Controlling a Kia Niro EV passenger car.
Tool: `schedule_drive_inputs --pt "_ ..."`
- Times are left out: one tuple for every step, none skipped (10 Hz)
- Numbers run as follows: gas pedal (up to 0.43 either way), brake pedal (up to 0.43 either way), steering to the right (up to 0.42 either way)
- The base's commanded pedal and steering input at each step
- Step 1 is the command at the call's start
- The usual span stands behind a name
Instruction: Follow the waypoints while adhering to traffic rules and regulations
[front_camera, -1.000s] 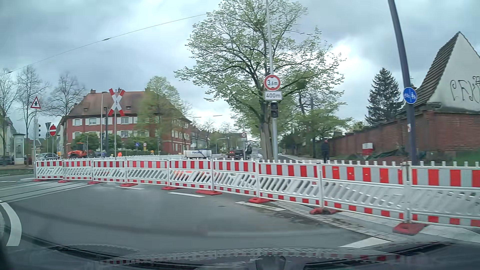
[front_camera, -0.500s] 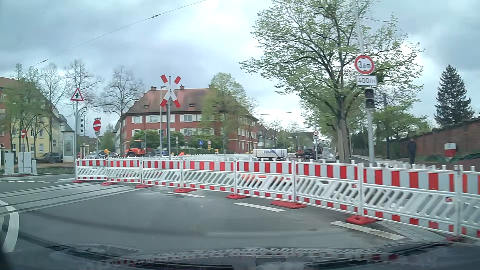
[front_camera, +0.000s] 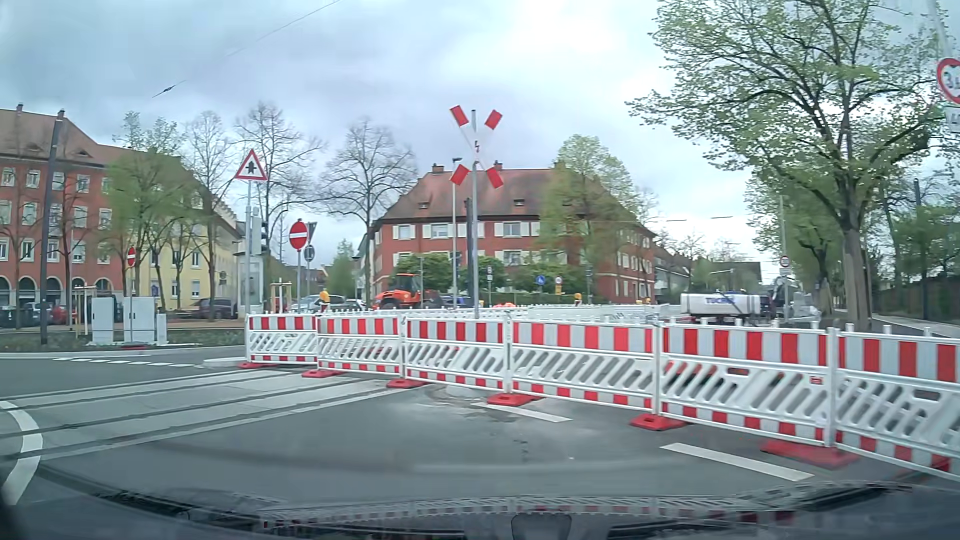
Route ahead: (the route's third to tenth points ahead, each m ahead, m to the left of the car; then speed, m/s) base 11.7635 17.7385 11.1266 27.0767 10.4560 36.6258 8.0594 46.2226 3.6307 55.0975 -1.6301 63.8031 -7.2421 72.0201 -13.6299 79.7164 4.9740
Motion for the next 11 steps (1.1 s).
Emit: schedule_drive_inputs --pt "0.098 0.000 -0.392" --pt "0.098 0.000 -0.392" --pt "0.098 0.000 -0.392" --pt "0.098 0.000 -0.392" --pt "0.098 0.000 -0.392" --pt "0.098 0.000 -0.392" --pt "0.098 0.000 -0.392" --pt "0.098 0.000 -0.395" --pt "0.098 0.000 -0.399" --pt "0.098 0.000 -0.401" --pt "0.098 0.000 -0.403"
